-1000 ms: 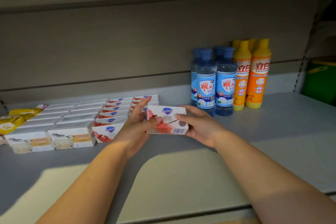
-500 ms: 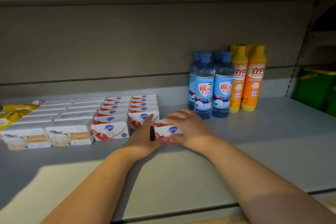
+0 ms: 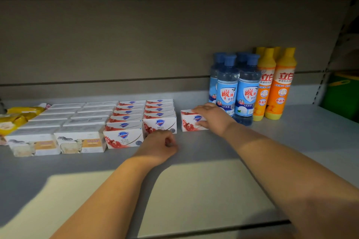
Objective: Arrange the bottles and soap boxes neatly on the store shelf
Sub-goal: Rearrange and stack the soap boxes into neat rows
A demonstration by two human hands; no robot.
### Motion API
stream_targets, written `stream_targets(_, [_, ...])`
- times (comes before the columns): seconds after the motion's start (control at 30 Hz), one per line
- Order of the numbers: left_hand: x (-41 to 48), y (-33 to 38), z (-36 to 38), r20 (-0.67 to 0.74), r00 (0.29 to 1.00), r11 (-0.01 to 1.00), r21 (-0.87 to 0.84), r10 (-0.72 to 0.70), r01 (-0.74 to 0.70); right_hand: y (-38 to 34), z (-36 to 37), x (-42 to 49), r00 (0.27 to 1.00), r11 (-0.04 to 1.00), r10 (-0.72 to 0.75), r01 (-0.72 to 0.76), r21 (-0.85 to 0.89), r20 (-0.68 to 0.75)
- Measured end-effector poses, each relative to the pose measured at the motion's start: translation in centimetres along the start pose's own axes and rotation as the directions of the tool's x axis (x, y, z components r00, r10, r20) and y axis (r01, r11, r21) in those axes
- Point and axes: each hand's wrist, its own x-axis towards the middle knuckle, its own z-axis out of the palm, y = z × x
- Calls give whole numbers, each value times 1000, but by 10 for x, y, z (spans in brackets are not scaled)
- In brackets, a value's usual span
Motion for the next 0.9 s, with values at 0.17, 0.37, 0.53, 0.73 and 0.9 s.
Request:
stream_targets(0.17, [4, 1, 6, -2, 998, 997, 38, 70, -70, 2, 14, 21, 999, 998, 33, -32, -47, 18])
stream_targets(0.37, [6, -3, 7, -25, 995, 994, 47, 95, -94, 5, 36, 57, 999, 987, 51, -51, -149, -5])
stream_targets(0.53, [8, -8, 9, -27, 996, 996, 41, 85, -84, 13, 47, 68, 993, 993, 93, -97, -60, -70])
stream_targets(0.73, [8, -8, 7, -24, 997, 997, 0, 77, -77, 24, 46, 70, 991, 995, 102, -104, -13, -90])
stream_targets(0.9, [8, -6, 9, -33, 998, 999, -14, 50, -50, 29, 52, 64, 977, 989, 106, -122, -83, -183])
